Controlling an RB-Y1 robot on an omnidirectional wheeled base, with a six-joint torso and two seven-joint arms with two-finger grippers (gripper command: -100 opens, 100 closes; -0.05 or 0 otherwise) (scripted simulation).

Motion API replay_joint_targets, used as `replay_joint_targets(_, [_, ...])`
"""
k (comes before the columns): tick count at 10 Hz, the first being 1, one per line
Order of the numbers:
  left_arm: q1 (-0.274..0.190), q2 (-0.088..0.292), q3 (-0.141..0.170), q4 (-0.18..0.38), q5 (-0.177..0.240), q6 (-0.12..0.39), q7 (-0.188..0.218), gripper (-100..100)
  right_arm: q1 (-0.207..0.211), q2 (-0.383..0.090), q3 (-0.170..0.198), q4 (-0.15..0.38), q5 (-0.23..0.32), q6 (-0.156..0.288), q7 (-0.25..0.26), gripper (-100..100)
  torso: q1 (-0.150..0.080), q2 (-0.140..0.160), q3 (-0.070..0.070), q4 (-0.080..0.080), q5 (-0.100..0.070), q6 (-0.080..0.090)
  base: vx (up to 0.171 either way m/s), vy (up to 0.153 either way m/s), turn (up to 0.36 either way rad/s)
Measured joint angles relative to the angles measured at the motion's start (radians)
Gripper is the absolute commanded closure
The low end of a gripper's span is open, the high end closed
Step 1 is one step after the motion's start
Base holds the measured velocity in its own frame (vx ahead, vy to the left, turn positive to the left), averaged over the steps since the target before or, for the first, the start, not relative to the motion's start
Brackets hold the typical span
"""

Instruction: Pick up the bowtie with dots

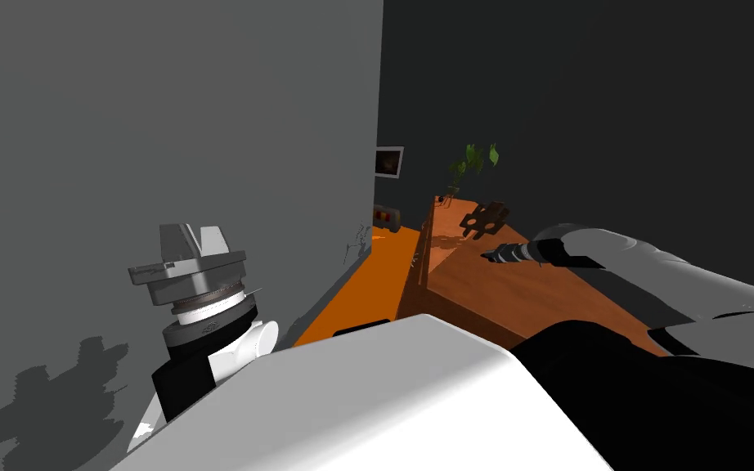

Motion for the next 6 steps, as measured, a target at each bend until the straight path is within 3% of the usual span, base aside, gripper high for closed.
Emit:
replay_joint_targets(1, [0.0,0.0,0.0,0.0,0.0,0.0,0.0,0,-0.006,-0.012,0.025,-0.013,-0.012,0.024,-0.021,100,-0.001,-0.001,0.0,0.0,0.0,0.001,-0.043,-0.036,-0.003])
replay_joint_targets(2, [0.0,0.0,0.0,0.0,0.0,0.0,0.0,0,0.01,-0.015,0.02,-0.033,-0.016,0.046,-0.038,100,-0.001,-0.003,-0.001,0.0,0.0,0.002,-0.081,-0.055,0.072])
replay_joint_targets(6, [0.0,0.0,0.0,0.0,0.0,0.0,0.0,0,0.089,-0.082,0.065,-0.142,-0.082,0.161,-0.143,100,0.0,-0.002,-0.001,0.0,0.0,0.001,-0.105,-0.04,0.124])
